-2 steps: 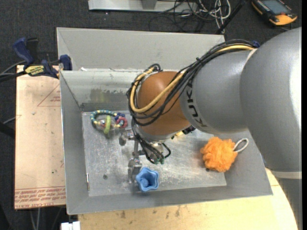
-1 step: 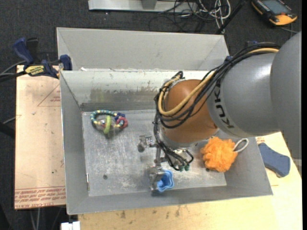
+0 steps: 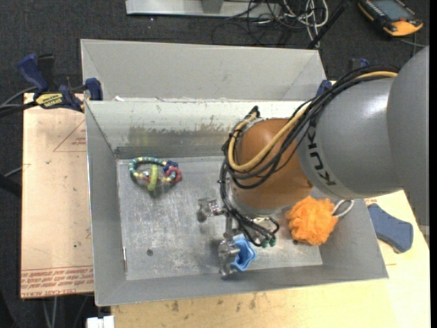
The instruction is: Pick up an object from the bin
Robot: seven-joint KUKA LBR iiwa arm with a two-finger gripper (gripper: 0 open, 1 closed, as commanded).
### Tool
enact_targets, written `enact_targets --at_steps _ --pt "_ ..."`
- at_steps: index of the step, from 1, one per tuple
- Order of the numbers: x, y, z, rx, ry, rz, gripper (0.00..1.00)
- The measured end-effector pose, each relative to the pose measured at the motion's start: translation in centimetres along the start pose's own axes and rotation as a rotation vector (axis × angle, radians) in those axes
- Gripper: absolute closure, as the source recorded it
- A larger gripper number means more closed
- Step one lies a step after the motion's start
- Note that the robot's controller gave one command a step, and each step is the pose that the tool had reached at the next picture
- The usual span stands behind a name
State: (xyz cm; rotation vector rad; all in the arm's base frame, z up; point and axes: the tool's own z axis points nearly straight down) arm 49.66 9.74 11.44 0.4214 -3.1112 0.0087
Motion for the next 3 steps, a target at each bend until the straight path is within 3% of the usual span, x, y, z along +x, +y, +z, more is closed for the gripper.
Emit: enact_targets --at_steps 1,2,3 --pt "-0.2 -0.9 -0.7 -0.01 -0.006 -0.116 0.0" --pt "0.7 -5.2 2.2 -0.004 -0.007 -0.14 0.0" --pt "1.2 -4.2 4.4 -0.006 0.0 -0.348 1.0"
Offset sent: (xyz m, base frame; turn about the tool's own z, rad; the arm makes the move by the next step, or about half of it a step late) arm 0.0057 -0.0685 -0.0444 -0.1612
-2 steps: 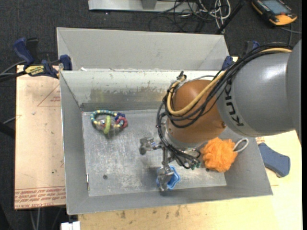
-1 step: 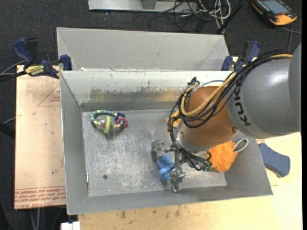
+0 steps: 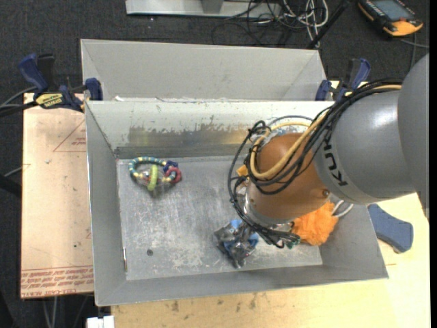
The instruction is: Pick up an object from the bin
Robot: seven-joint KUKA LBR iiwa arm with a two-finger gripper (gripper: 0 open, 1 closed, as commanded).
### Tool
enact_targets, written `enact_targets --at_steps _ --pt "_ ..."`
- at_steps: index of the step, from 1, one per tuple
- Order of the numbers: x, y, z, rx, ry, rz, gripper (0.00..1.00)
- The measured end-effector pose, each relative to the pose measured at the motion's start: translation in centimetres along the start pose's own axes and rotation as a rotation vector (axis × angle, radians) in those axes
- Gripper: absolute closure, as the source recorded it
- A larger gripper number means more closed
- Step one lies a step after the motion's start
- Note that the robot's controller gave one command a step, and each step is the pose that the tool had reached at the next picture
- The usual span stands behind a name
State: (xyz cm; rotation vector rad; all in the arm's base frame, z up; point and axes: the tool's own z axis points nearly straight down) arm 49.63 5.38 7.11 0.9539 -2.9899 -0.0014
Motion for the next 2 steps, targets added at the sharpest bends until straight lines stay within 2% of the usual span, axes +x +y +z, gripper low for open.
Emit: enact_targets --at_steps 1,2 --pt "0.0 0.0 0.0 0.0 0.0 0.0 1.0" --pt "0.6 -5.1 -13.8 0.002 -0.006 -0.066 1.0"
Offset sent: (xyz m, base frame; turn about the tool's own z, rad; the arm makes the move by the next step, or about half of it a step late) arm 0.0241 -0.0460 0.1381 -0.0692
